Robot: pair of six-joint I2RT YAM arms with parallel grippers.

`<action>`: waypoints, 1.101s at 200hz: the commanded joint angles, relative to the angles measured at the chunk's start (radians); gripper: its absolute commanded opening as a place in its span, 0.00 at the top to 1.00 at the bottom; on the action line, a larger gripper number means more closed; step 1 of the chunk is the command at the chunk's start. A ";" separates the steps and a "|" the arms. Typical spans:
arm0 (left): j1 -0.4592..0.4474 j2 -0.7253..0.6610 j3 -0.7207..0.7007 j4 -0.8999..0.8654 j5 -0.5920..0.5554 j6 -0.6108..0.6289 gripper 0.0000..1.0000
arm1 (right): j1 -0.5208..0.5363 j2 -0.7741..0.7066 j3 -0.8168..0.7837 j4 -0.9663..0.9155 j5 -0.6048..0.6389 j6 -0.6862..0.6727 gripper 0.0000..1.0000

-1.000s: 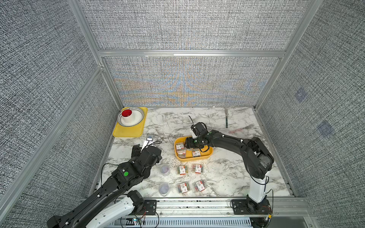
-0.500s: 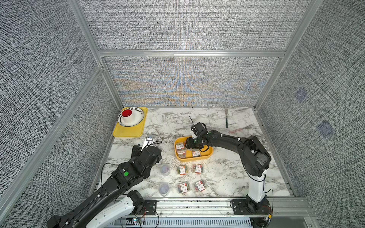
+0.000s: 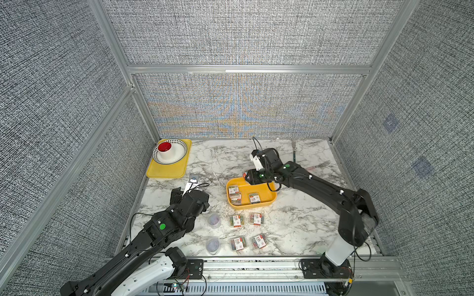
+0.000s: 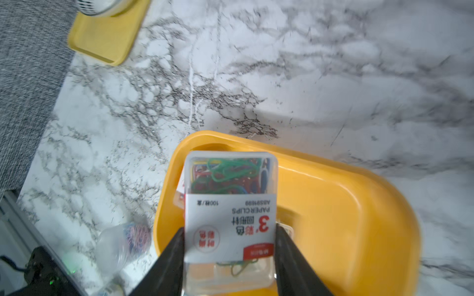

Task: Take the paper clips out of the storage box
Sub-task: Pick up the boxed paper clips from the storage box, then place the boxed paper clips at the center of the board.

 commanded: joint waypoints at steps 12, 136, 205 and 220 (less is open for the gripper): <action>0.000 0.000 0.002 0.019 -0.002 -0.011 0.09 | 0.023 -0.182 -0.031 -0.159 -0.016 -0.374 0.56; 0.002 0.017 0.001 0.024 0.003 -0.015 0.09 | 0.074 -0.611 -0.469 -0.221 0.040 -1.030 0.57; 0.004 0.025 0.001 0.027 0.007 -0.016 0.09 | 0.096 -0.628 -0.672 -0.183 0.105 -1.058 0.57; 0.003 0.030 0.002 0.028 0.009 -0.015 0.09 | 0.100 -0.628 -0.708 -0.157 0.119 -1.065 0.57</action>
